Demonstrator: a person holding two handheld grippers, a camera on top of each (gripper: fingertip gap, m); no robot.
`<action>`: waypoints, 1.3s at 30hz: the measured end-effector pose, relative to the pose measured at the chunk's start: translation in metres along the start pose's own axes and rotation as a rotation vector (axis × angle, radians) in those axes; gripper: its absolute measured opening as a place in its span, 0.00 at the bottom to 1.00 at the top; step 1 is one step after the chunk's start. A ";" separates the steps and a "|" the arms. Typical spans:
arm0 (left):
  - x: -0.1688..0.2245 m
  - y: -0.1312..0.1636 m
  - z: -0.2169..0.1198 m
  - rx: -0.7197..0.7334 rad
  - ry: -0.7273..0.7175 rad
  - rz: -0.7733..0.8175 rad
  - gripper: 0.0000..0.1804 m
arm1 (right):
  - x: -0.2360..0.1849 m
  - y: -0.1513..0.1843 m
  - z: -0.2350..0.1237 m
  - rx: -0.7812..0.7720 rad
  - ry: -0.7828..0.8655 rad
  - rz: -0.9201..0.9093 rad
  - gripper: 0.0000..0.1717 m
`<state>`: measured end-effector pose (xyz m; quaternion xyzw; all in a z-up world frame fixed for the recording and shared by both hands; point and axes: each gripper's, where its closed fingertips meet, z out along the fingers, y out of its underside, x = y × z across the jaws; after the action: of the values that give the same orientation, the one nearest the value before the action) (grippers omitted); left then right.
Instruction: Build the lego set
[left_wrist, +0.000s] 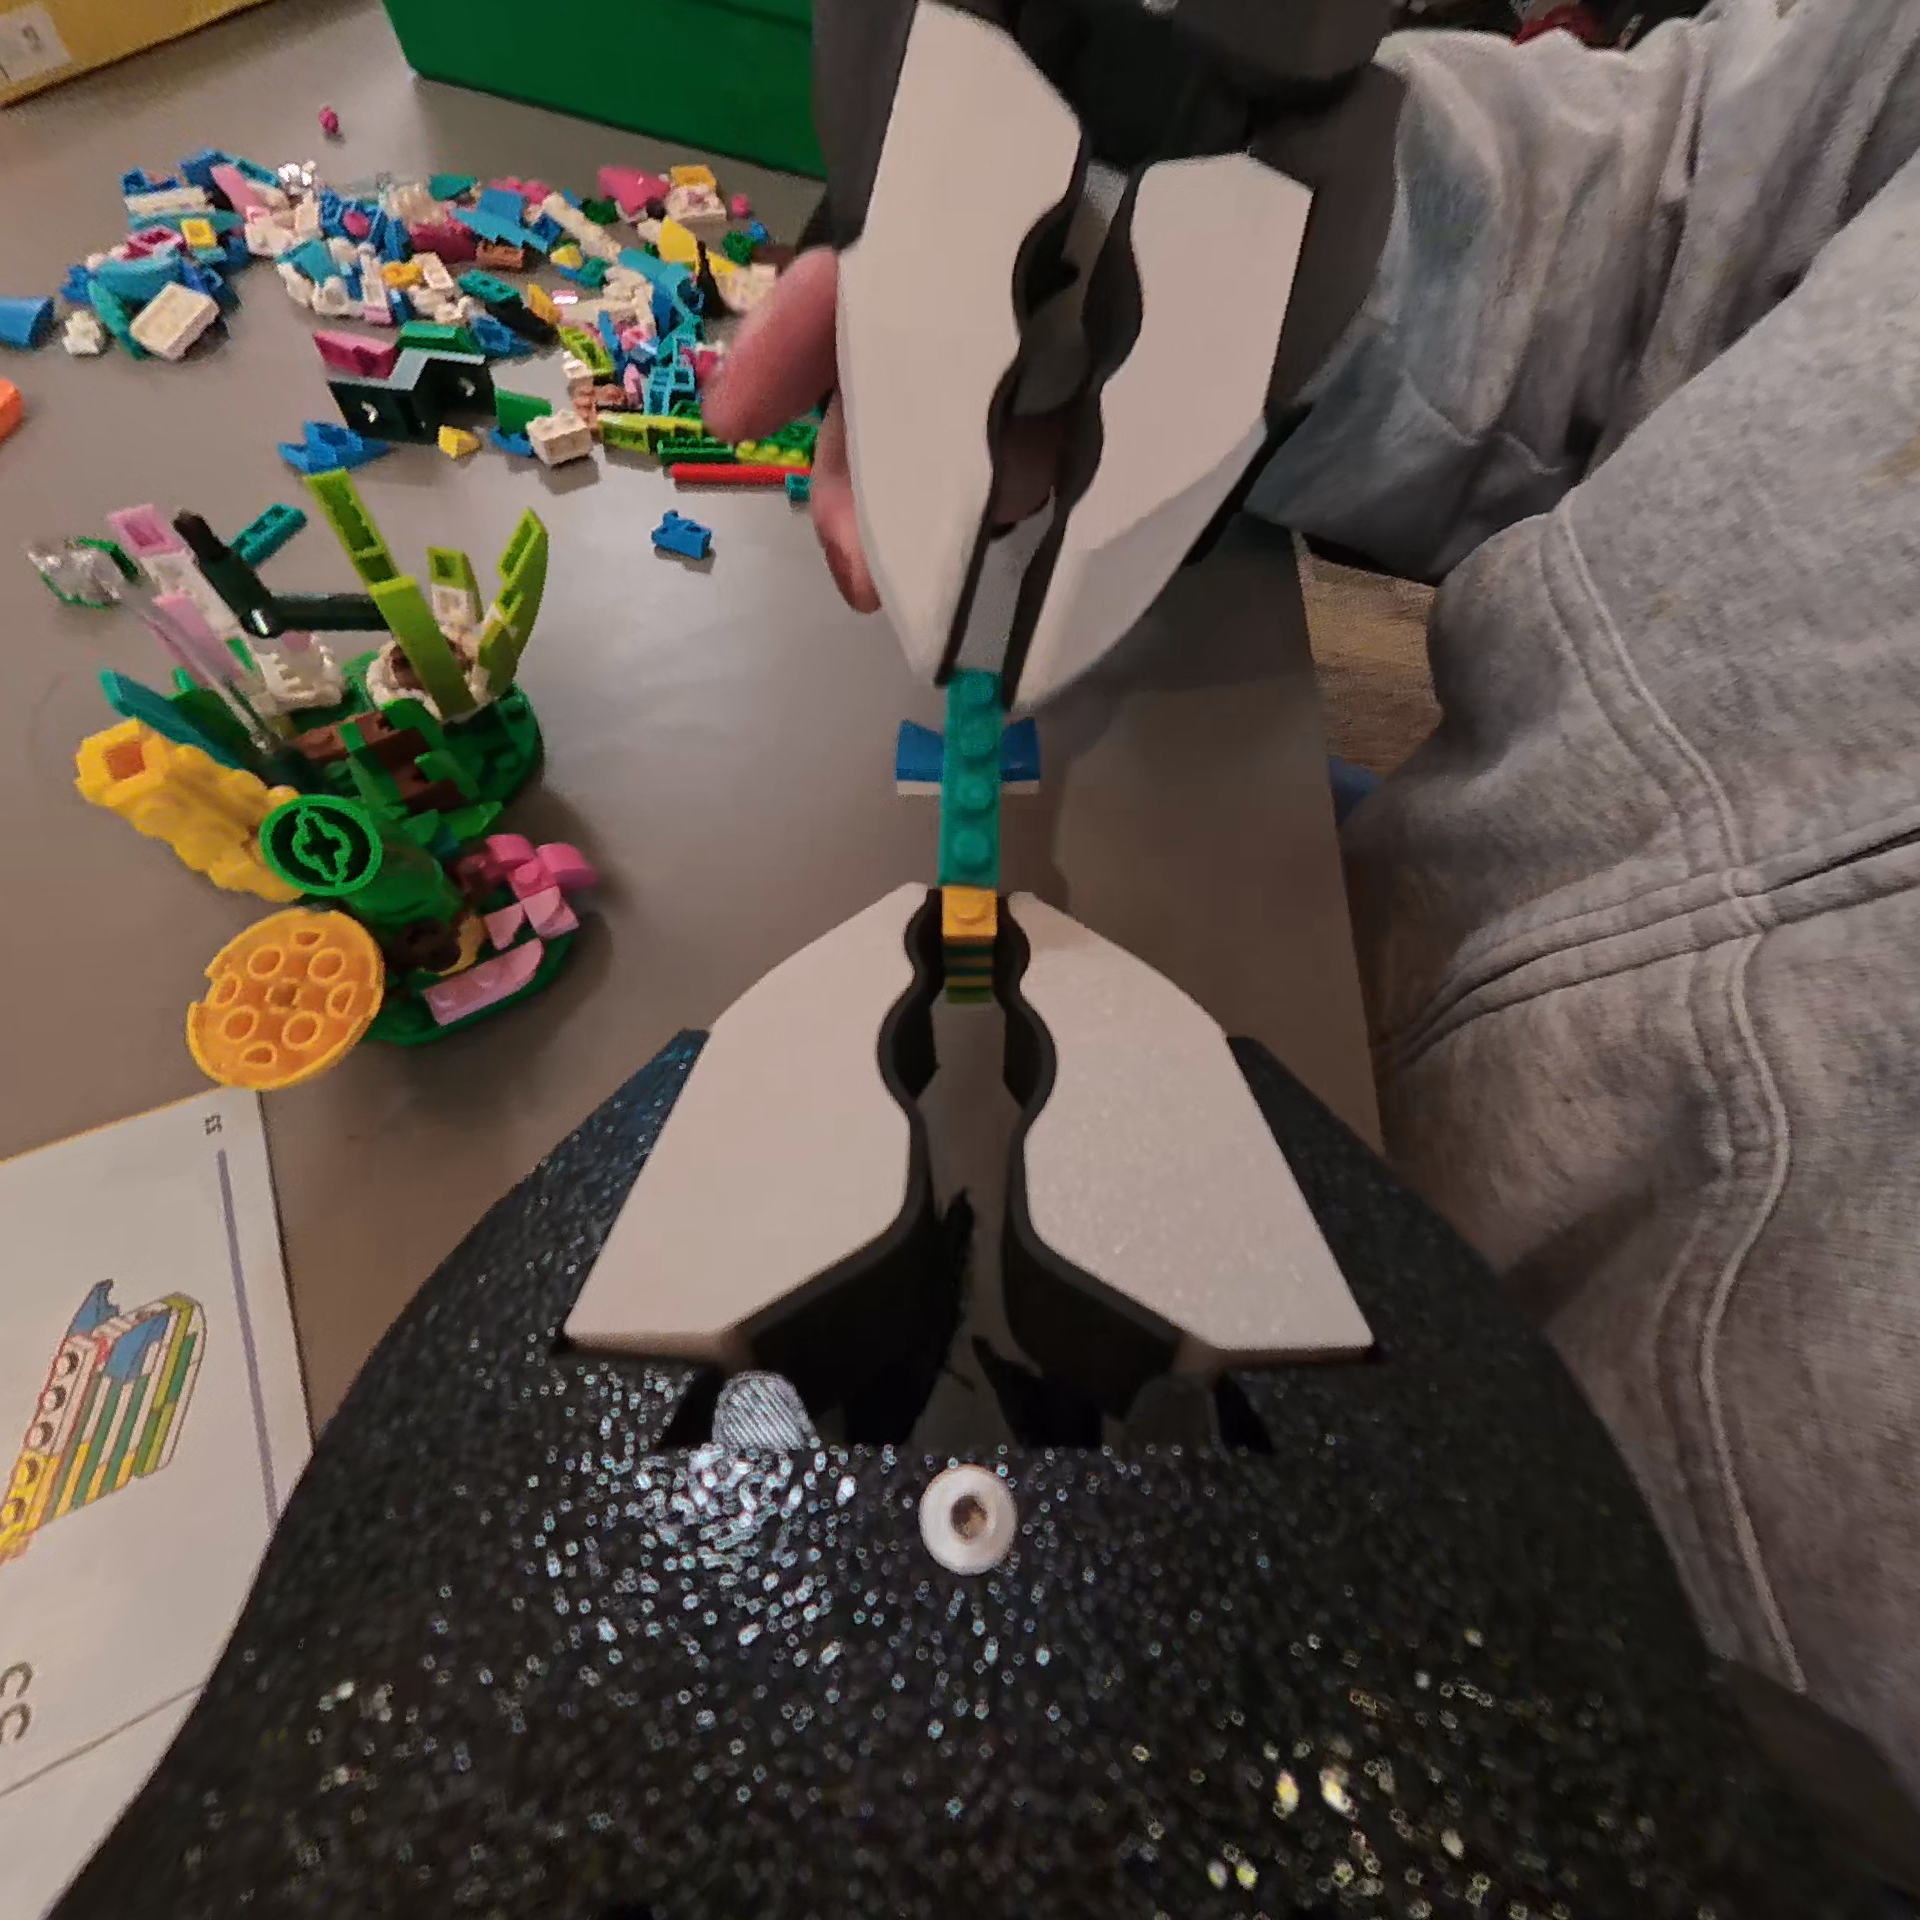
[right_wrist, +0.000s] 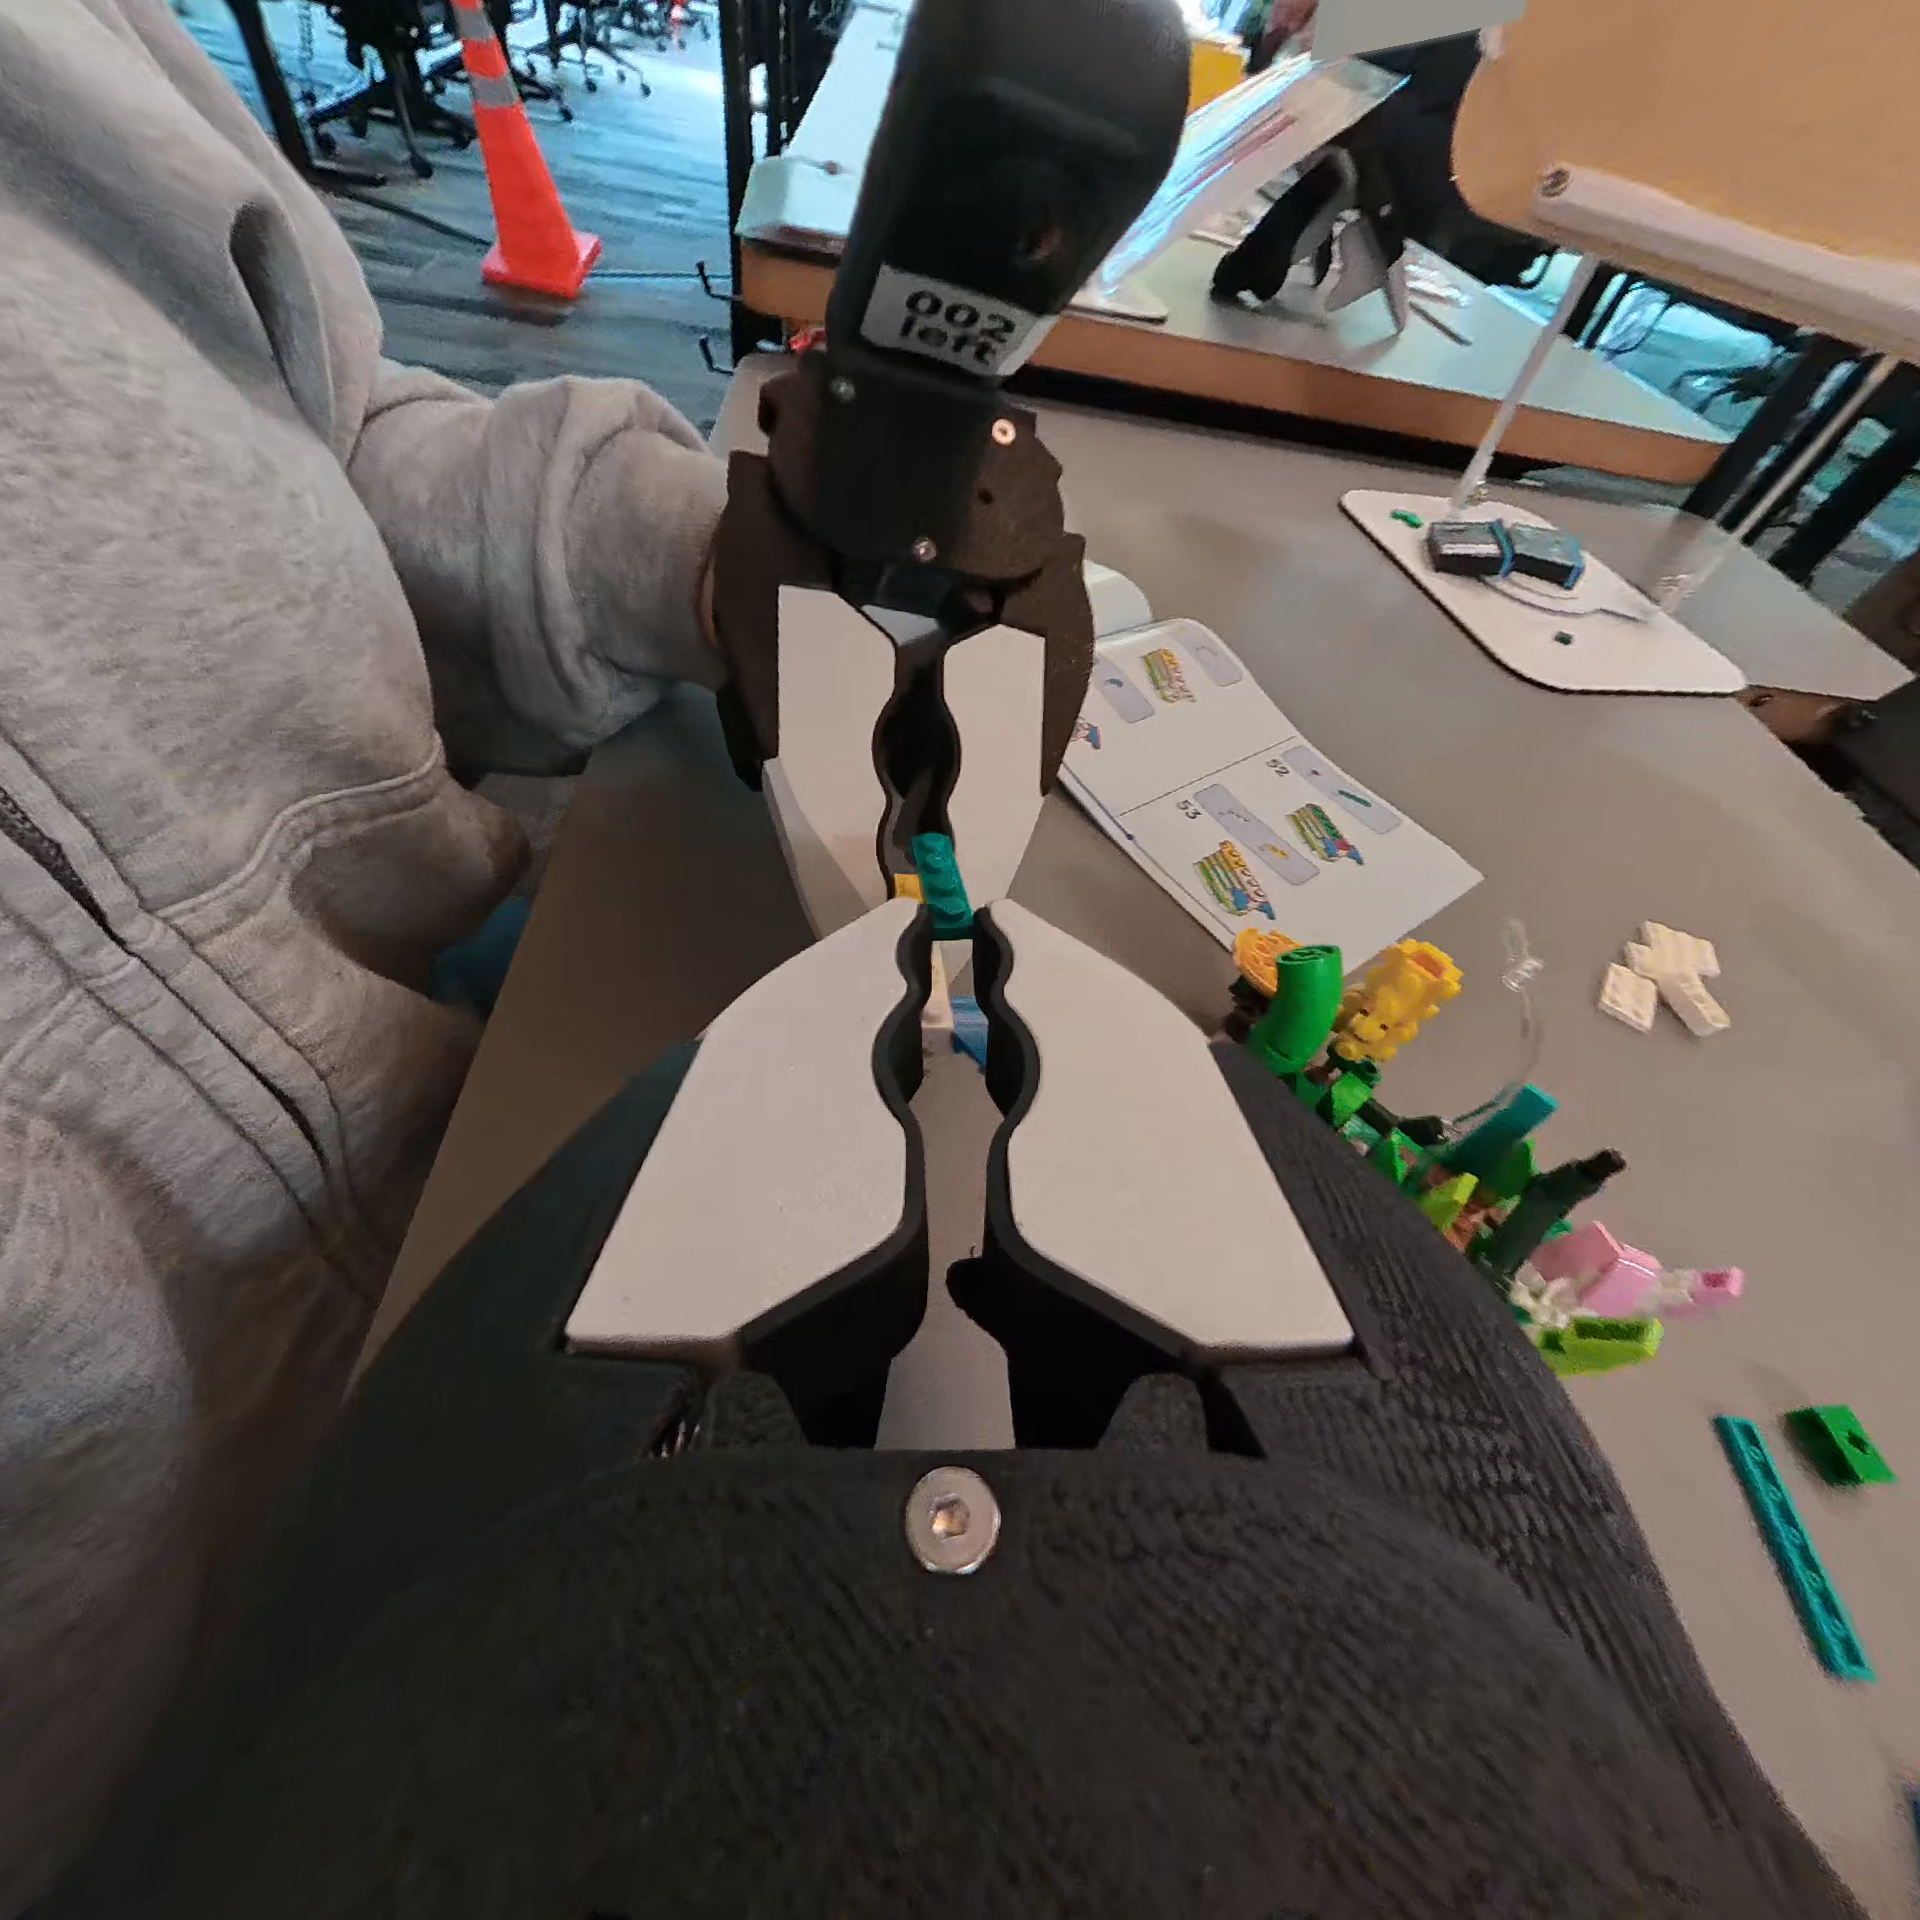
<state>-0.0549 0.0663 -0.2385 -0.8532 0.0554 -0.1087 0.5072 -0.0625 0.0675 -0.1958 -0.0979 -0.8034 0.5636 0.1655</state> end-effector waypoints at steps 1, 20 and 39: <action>0.001 -0.002 -0.001 0.010 0.004 0.002 0.05 | -0.001 0.000 0.001 -0.007 -0.013 -0.001 0.04; 0.000 -0.009 -0.004 0.052 -0.011 0.016 0.05 | -0.002 0.006 0.005 -0.130 -0.029 -0.001 0.04; 0.001 -0.011 -0.005 0.050 -0.020 0.037 0.05 | -0.002 0.005 0.003 -0.157 -0.050 0.024 0.05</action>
<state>-0.0551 0.0675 -0.2264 -0.8401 0.0633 -0.0919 0.5309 -0.0622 0.0659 -0.2019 -0.1062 -0.8476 0.5032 0.1305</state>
